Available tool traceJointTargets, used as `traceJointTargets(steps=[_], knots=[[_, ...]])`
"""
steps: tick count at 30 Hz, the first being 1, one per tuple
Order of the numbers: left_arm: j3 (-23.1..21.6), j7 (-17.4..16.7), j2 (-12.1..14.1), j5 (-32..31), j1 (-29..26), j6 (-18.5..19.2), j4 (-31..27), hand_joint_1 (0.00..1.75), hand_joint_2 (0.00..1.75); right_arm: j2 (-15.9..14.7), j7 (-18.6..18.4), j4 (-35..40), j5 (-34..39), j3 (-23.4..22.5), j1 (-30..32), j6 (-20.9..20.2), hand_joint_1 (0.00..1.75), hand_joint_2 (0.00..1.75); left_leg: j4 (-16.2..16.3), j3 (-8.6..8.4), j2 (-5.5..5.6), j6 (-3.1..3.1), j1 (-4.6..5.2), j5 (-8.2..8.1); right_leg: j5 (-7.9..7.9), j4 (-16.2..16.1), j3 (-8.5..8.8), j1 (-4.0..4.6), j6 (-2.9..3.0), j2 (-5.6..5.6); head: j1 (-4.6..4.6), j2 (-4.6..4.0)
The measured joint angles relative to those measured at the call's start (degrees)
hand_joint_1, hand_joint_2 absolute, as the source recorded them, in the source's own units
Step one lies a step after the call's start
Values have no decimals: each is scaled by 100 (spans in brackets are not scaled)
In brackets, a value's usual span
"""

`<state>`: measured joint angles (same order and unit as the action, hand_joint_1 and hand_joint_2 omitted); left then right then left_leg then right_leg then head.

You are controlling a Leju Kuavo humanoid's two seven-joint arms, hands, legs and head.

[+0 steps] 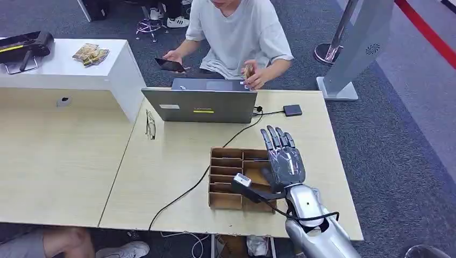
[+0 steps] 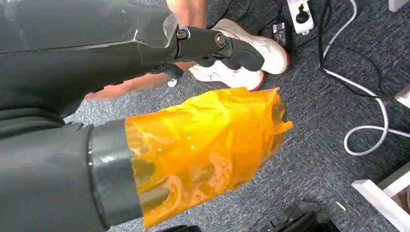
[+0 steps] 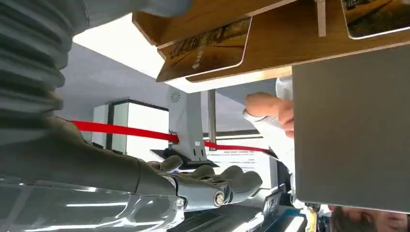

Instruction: Pass the card to the sensor for recognition and then transmit it.

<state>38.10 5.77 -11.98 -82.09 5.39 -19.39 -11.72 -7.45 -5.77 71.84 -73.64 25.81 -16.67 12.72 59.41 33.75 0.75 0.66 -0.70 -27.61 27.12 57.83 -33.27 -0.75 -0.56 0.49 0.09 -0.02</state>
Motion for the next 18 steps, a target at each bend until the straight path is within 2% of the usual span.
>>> traceJointTargets(steps=[7,11,18], knots=[[0,0,0,33,-1,-7,0,0,0,-9,0,0,39,22,-8,-20,40,175,0,0,0,0,0,0,0,0,0,0,0,0,-2,0],[0,0,0,39,-1,-17,0,0,0,-15,0,0,50,31,-8,-29,33,175,0,0,0,0,0,0,0,0,0,0,0,0,-2,0],[0,0,0,48,-2,-37,0,0,0,-20,0,0,61,46,-10,-46,45,175,0,0,0,0,0,0,0,0,0,0,0,0,-2,0]])
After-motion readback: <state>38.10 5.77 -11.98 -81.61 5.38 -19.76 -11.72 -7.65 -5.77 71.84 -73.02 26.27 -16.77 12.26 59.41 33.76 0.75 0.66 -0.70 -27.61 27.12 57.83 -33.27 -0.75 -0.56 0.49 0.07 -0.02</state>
